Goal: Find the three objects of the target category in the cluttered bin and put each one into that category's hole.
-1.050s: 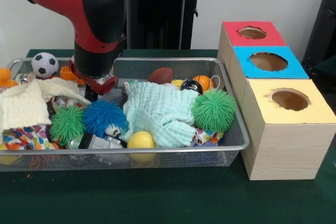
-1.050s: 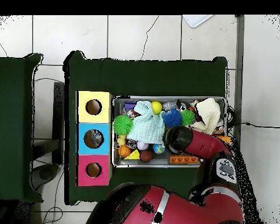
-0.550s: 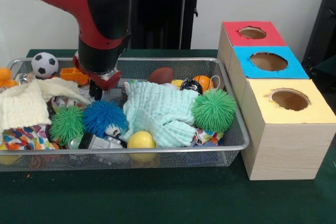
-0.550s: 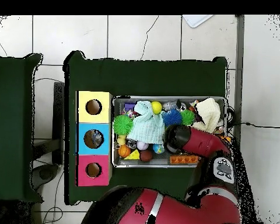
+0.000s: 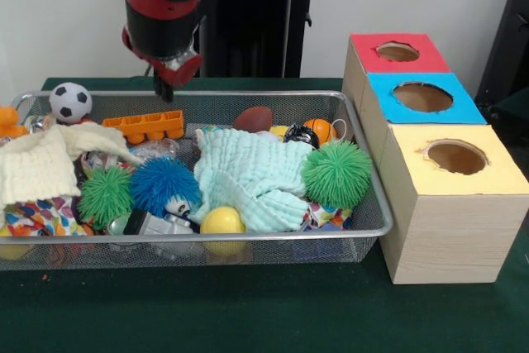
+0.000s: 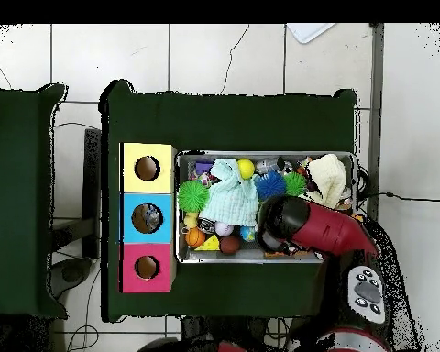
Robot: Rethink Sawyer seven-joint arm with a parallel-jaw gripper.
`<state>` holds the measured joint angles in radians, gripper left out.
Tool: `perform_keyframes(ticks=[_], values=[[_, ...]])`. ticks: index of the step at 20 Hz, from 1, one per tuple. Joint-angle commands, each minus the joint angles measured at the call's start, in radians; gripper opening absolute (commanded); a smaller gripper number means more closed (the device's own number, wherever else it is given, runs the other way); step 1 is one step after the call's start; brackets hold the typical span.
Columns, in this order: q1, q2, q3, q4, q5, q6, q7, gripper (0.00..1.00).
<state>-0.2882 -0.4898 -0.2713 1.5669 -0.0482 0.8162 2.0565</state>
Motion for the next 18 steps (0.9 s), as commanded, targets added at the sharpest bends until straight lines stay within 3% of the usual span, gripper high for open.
perform_keyframes(ticks=[1, 9, 15, 18], values=[[-0.003, -0.118, 0.086, 0.076, 0.047, 0.161, 0.038, 0.00], [-0.010, -0.130, 0.097, 0.058, 0.044, 0.179, 0.049, 0.00], [-0.087, -0.063, 0.155, 0.058, 0.032, -0.027, -0.002, 0.00], [-0.138, 0.015, 0.197, 0.029, 0.004, -0.156, -0.029, 0.00]])
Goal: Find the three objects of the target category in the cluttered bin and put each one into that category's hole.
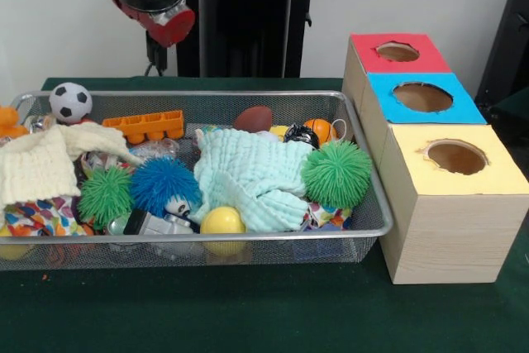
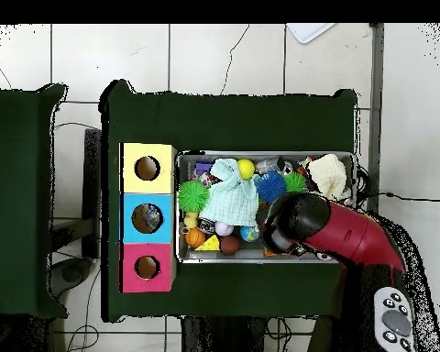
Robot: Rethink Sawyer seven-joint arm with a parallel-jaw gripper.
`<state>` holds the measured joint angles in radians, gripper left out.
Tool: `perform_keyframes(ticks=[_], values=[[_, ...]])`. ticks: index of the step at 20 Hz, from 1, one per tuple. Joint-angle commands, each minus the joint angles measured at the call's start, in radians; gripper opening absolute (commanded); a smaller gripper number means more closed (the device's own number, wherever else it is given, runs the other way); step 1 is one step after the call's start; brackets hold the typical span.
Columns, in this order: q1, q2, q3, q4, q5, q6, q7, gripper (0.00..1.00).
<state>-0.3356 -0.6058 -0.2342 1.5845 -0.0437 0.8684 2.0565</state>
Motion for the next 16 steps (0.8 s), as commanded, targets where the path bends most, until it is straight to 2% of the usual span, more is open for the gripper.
perform_keyframes(ticks=[1, 5, 6, 10, 16], values=[[-0.099, 0.147, 0.169, 0.003, -0.008, -0.221, -0.034, 0.00], [-0.124, 0.159, 0.200, 0.012, -0.032, -0.279, -0.046, 0.00], [-0.127, 0.165, 0.204, 0.012, -0.044, -0.294, -0.040, 1.00], [-0.127, 0.183, 0.203, 0.017, -0.064, -0.347, -0.036, 1.00], [-0.126, 0.200, 0.212, 0.014, -0.069, -0.367, -0.019, 1.00]])
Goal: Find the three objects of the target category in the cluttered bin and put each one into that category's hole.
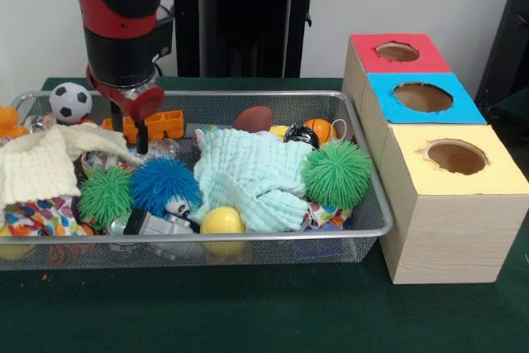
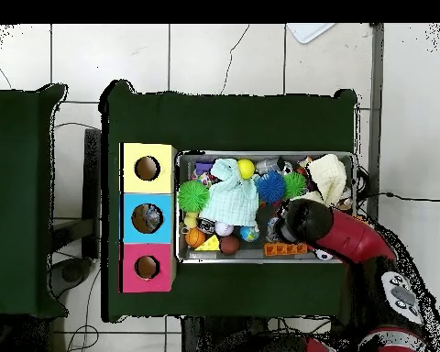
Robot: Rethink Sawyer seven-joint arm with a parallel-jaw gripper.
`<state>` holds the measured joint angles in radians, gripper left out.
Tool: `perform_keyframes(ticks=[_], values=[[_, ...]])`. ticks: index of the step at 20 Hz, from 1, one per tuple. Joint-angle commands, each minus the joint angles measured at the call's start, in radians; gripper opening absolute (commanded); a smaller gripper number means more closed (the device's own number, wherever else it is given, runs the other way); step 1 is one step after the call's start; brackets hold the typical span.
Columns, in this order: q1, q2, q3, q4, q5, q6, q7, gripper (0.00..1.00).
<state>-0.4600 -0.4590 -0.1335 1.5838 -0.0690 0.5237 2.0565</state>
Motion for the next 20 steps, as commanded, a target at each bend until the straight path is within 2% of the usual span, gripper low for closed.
perform_keyframes(ticks=[1, 5, 11, 13, 17, 20], values=[[-0.002, 0.053, 0.115, 0.017, -0.044, -0.024, -0.015, 1.00], [0.009, 0.063, 0.116, 0.022, -0.040, -0.037, 0.013, 1.00], [0.032, 0.029, 0.120, 0.059, -0.018, 0.000, 0.038, 1.00], [0.026, 0.052, 0.127, 0.047, -0.022, -0.018, 0.031, 1.00], [0.018, 0.141, 0.106, -0.030, -0.058, -0.050, 0.007, 1.00], [0.010, 0.167, 0.095, -0.048, -0.071, -0.048, -0.004, 1.00]])
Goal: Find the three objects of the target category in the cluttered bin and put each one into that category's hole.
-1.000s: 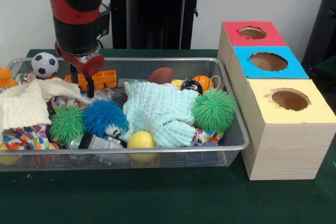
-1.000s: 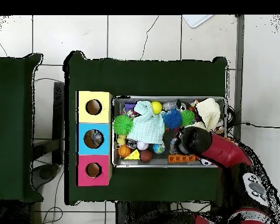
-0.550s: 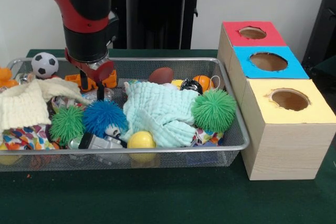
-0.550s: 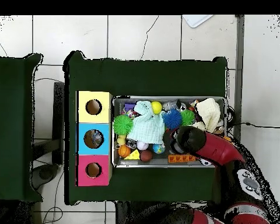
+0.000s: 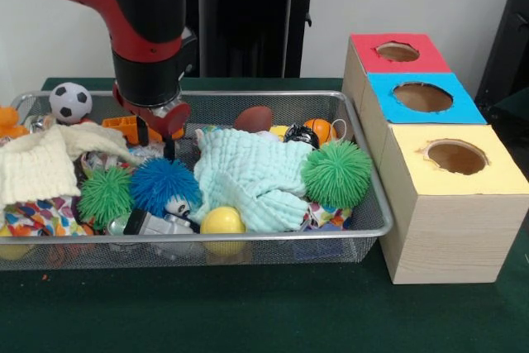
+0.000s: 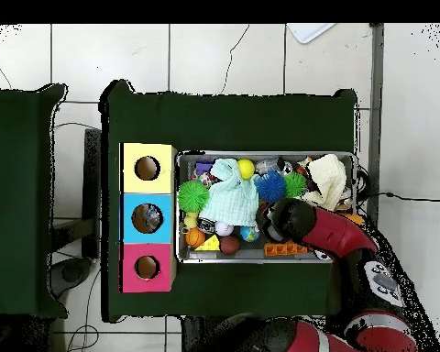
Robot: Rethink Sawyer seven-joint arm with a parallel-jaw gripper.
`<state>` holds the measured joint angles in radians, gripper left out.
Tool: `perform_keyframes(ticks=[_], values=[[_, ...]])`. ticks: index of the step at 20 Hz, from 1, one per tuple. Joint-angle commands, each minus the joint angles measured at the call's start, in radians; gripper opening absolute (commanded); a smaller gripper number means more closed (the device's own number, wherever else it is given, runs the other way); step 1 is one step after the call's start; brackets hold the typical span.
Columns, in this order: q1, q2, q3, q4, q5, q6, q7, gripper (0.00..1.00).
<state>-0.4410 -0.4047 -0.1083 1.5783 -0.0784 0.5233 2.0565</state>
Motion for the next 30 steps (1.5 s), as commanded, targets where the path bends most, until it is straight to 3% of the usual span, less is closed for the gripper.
perform_keyframes(ticks=[1, 13, 21, 23, 24, 30], values=[[-0.011, 0.115, 0.070, -0.044, -0.064, -0.046, -0.006, 1.00], [0.005, 0.171, 0.065, -0.040, -0.058, -0.030, 0.036, 1.00], [0.054, 0.209, 0.001, -0.037, -0.068, -0.009, 0.077, 1.00], [0.058, 0.212, -0.009, -0.044, -0.057, 0.039, 0.073, 1.00], [0.060, 0.214, -0.014, -0.048, -0.051, 0.064, 0.071, 0.00], [0.096, 0.228, -0.059, -0.067, -0.034, 0.236, 0.082, 0.00]])
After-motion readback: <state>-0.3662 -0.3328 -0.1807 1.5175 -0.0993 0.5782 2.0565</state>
